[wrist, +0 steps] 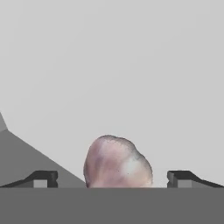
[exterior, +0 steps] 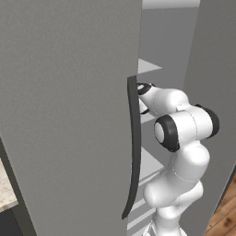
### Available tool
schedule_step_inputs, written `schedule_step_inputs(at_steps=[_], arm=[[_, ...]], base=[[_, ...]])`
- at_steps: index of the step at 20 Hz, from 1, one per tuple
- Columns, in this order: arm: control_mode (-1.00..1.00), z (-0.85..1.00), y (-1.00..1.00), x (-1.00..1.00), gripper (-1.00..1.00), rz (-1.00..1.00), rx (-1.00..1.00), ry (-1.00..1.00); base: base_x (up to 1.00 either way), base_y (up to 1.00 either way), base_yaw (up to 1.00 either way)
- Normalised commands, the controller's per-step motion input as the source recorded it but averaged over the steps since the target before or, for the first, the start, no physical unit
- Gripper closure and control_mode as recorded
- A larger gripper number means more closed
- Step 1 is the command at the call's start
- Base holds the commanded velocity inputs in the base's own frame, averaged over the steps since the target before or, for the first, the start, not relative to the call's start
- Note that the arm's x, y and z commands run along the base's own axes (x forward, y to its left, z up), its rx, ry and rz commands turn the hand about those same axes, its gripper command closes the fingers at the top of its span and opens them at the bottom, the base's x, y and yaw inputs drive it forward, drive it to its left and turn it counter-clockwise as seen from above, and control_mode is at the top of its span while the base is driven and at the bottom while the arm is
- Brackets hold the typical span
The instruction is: Take the garlic and carrot from the second highest rack and move them to the highest rack where the cucumber and garlic are located, to maximize freezer space. Close the freezer door after rearranging.
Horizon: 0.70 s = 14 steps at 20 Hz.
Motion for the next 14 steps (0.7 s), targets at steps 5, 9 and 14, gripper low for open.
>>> schedule_step_inputs(at_steps=[5,9,14], arm=[[-1.0,-0.16,0.17,0.08,-1.0,0.0,0.0,0.0],[-1.0,-0.23,0.08,0.09,-1.0,0.0,0.0,0.0],[-1.0,-0.35,0.14,0.11,-1.0,0.0,0.0,0.06]], base=[[0.0,0.0,0.0],[0.0,0.0,0.0],[0.0,0.0,0.0]])
